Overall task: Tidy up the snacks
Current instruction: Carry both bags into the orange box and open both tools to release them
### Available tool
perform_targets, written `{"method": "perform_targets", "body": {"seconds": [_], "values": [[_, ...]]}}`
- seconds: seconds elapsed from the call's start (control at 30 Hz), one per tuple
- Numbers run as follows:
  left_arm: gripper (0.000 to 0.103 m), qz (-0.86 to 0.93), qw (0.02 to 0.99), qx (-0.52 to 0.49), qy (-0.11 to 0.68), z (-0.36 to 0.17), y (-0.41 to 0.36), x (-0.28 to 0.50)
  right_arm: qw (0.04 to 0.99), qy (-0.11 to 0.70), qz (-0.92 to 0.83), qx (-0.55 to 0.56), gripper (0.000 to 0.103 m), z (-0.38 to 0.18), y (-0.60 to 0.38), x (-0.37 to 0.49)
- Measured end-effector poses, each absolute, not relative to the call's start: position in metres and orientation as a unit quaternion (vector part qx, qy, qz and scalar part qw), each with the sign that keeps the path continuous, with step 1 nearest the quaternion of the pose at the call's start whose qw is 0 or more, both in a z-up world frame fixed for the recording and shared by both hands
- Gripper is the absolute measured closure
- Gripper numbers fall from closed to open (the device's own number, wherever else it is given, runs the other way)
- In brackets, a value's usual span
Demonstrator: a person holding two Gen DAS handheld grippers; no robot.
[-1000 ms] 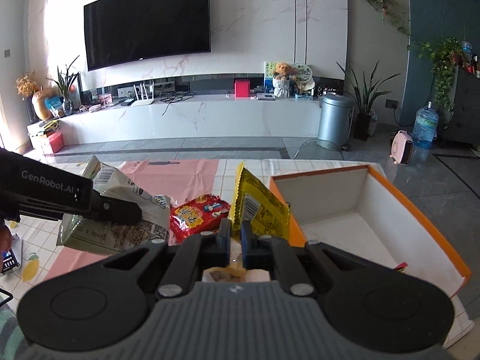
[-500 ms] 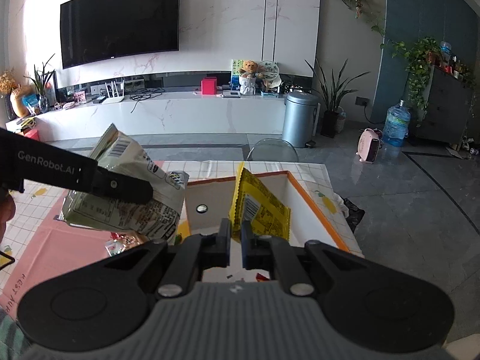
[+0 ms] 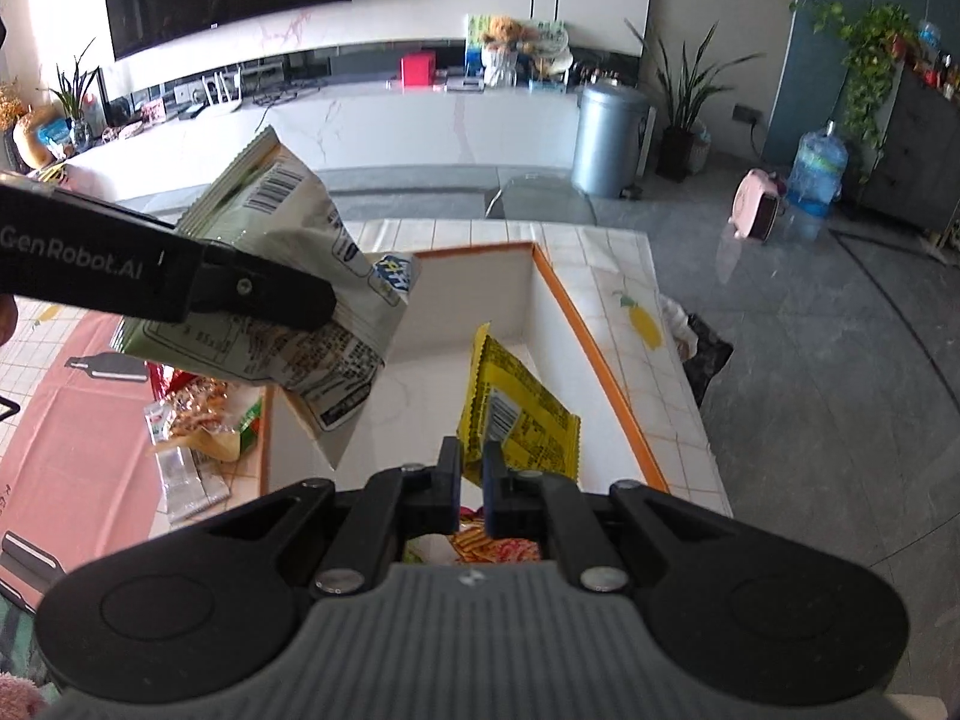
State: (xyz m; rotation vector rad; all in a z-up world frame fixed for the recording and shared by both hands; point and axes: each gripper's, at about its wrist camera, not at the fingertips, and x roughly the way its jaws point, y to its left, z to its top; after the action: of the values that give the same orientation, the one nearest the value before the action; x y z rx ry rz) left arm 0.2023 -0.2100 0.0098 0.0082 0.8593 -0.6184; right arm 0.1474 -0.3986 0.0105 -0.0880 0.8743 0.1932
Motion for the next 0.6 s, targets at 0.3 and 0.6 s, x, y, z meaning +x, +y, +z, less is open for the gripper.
{"method": "perform_targets", "body": {"seconds": [0.3,0.6], "values": [[0.075,-0.267,0.837,0.061,0.475,-0.039,-0.230,0.232,0.867,0.484,0.091,-0.069,0.101,-0.026,-0.404,0.198],[0.075,-0.262,0.819,0.097,0.502,-0.066,-0.238,0.244,0.836,0.537,0.087,-0.071,0.101,-0.053,-0.397,0.230]]}}
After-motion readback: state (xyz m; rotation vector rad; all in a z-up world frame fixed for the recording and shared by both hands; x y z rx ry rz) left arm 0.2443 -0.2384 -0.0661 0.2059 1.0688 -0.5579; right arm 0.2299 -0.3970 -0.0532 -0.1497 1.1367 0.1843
